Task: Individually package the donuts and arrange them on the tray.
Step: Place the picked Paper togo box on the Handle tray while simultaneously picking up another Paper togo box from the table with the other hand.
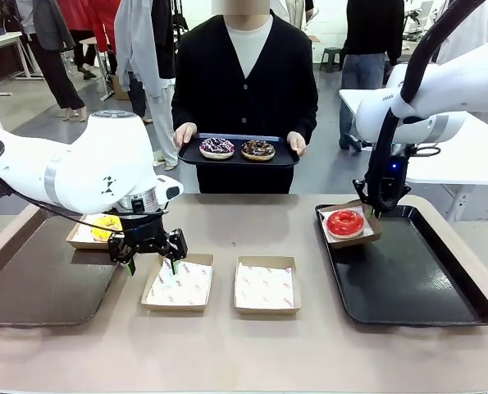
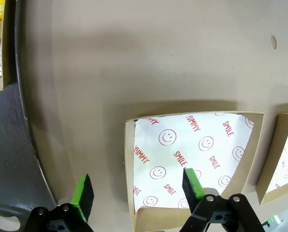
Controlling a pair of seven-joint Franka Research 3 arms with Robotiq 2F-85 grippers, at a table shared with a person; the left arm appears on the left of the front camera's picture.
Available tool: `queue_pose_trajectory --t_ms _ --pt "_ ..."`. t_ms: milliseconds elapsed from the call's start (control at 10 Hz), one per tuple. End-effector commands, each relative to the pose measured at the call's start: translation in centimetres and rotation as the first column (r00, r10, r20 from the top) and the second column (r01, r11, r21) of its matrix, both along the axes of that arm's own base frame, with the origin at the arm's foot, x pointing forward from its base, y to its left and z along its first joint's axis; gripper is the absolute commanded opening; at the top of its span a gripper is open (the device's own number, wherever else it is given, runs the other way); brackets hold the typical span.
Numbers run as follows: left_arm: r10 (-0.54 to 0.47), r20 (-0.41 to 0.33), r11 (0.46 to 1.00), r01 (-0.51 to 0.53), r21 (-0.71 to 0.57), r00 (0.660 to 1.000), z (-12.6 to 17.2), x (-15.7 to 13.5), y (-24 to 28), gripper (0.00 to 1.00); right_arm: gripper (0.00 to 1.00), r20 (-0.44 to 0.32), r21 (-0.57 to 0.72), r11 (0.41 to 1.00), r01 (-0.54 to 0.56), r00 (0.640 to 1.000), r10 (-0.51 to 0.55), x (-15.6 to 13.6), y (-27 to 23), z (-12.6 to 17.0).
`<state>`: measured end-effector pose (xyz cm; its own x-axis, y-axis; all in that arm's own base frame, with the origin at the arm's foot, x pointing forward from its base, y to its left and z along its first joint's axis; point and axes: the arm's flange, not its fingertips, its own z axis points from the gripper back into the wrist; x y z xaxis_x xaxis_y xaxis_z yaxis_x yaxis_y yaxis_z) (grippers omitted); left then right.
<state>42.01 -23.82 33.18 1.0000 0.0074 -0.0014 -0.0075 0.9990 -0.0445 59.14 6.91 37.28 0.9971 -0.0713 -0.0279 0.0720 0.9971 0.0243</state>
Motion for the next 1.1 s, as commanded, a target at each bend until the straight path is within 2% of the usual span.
queue_pose_trajectory --t_ms 0,100,200,300,500,600,700,1000 --pt "-0.005 -0.004 1.000 0.005 -0.028 1.000 -0.41 0.23 0.29 0.40 0.64 -0.010 0.025 1.000 0.005 1.000 -0.004 0.57 0.16 -0.08" --pt "-0.003 -0.010 1.000 0.003 -0.028 1.000 -0.59 0.39 0.32 0.35 1.00 -0.009 0.027 1.000 0.004 1.000 -0.004 0.51 0.11 -0.09" --pt "-0.003 -0.014 1.000 0.003 -0.024 1.000 -0.72 0.49 0.33 0.36 1.00 -0.008 0.028 1.000 0.005 1.000 -0.005 0.47 0.04 -0.12" --pt "-0.004 -0.014 1.000 0.004 -0.021 1.000 -0.73 0.49 0.30 0.00 1.00 -0.006 0.029 1.000 0.006 1.000 -0.005 0.40 -0.01 -0.09" --pt "-0.006 -0.015 1.000 0.006 -0.014 1.000 -0.78 0.44 0.27 0.00 1.00 -0.001 0.034 0.999 0.003 1.000 -0.003 0.16 -0.06 -0.13" --pt "-0.004 -0.014 1.000 0.004 -0.011 1.000 -0.78 0.42 0.29 0.04 1.00 0.000 0.035 0.999 0.003 1.000 -0.003 0.09 -0.07 -0.14" --pt "-0.002 -0.013 1.000 0.002 -0.011 1.000 -0.76 0.41 0.32 0.00 1.00 0.000 0.035 0.999 0.002 1.000 -0.002 0.06 -0.08 -0.13" --pt "0.003 -0.014 1.000 -0.003 -0.003 1.000 -0.77 0.47 0.36 0.00 1.00 0.001 0.035 0.999 0.000 1.000 0.000 -0.26 -0.06 -0.06"
